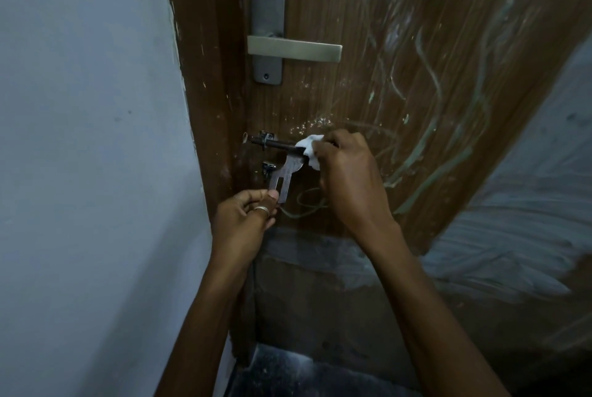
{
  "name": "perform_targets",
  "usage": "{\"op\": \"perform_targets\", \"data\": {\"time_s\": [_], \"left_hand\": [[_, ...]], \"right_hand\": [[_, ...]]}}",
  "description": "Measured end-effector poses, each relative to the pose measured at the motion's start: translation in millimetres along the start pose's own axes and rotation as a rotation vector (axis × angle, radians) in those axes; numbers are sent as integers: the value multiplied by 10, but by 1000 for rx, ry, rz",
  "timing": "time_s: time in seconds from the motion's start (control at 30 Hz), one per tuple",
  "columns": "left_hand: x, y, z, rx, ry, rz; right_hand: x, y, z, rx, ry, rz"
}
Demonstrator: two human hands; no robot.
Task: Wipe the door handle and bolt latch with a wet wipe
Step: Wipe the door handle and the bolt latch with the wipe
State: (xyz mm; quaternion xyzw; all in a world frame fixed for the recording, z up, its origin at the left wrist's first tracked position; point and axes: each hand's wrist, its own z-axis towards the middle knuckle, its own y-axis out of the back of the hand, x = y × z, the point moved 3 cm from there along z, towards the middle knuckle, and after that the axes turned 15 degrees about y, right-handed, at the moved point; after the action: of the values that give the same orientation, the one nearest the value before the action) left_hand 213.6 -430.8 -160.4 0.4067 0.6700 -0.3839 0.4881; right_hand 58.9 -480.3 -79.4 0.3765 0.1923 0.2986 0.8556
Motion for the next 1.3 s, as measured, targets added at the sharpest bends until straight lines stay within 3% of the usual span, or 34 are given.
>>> {"op": "perform_targets", "data": {"time_s": [0.23, 0.33, 0.5, 0.7, 0.97, 1.13, 1.3], "left_hand": [[10, -9, 10, -7, -11, 1], [12, -6, 17, -9, -11, -11], [40, -6, 21, -10, -10, -15], [4, -20, -32, -28, -32, 11], [-5, 8, -47, -35, -79, 49], [17, 13, -16, -46, -47, 33], [24, -2, 9, -35, -24, 26]], "right_hand": [[-159, 218, -240, 65, -80, -110], [-208, 370, -255, -12, -126, -45], [-105, 292, -44, -87, -43, 33], [-32, 18, -44, -6, -1, 7], [-280, 352, -284, -20, -130, -71], [-46, 186, 23, -7, 55, 36], [-111, 11, -79, 20, 34, 8]]}}
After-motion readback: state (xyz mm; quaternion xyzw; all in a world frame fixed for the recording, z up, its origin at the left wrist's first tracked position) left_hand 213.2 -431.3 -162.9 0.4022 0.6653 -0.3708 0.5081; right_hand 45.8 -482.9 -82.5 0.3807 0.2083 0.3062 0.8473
